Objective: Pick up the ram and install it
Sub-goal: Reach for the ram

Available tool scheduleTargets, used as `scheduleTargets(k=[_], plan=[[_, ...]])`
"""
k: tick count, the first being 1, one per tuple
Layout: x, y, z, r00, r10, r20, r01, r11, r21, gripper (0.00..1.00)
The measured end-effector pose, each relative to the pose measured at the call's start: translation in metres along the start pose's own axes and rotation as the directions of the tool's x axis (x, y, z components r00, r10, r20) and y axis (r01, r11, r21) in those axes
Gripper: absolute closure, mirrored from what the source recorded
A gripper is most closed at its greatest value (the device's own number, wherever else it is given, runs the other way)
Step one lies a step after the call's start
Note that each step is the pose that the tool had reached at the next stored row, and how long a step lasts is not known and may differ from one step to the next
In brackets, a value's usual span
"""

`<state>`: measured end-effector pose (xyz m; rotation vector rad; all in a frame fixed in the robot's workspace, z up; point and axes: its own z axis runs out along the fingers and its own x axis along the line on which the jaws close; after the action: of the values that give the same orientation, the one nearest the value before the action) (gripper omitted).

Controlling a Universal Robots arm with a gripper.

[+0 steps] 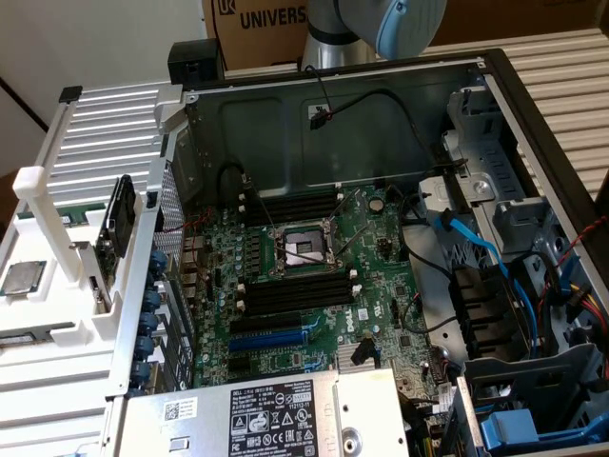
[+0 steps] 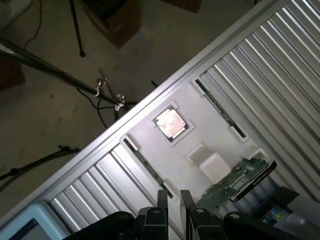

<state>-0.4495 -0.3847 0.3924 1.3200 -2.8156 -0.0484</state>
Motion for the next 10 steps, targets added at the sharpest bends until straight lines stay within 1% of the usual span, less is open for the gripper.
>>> scheduleTargets(k=[2,4,7,8,9,10], plan=[[0.0000,0.0000,0.0000,0.9994,-0.036,-0.0015,0.036,0.9994,0.0005,0.75],[0.0000,0.0000,0.0000,0.9974,-0.072,-0.0030,0.072,0.9974,0.0011,0.75],[0.0000,0.0000,0.0000,0.9919,-0.127,-0.0050,0.127,0.9919,0.0022,0.75],[0.0000,0.0000,0.0000,0.9894,-0.145,-0.0050,0.145,0.9894,0.0037,0.75],[-0.0001,0.0001,-0.0001,0.9866,-0.163,-0.0038,0.163,0.9866,0.0073,0.75],[-0.0001,0.0001,0.0000,0.9841,-0.178,-0.0003,0.178,0.9840,0.0145,0.75]])
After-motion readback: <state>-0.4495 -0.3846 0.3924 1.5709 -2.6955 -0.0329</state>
